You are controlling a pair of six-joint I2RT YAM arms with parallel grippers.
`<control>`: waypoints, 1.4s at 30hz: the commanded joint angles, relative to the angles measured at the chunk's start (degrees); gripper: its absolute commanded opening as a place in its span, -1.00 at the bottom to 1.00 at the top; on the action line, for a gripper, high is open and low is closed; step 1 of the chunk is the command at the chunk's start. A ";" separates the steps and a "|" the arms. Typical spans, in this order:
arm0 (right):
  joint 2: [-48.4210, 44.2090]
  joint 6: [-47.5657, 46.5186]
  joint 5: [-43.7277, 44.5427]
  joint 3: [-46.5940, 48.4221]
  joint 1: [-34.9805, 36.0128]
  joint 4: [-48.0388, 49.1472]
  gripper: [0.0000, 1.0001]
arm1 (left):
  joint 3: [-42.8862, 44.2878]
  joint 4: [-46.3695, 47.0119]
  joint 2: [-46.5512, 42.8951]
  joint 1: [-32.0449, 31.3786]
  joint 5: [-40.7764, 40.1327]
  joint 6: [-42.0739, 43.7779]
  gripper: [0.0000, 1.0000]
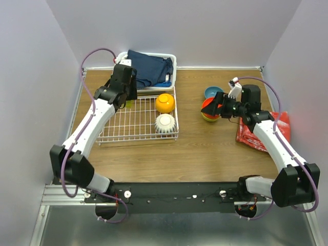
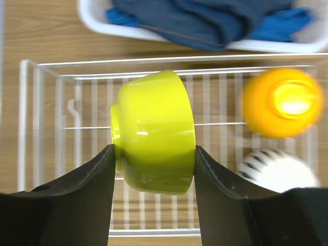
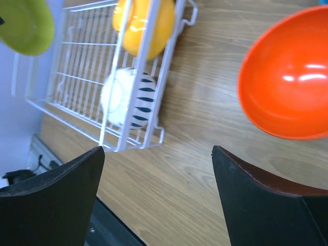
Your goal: Unload the bowls from the dish rack
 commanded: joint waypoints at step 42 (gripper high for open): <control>14.65 11.57 6.56 13.98 19.06 5.33 -0.99 | -39.72 51.29 -22.73 -5.06 47.01 -42.46 -0.41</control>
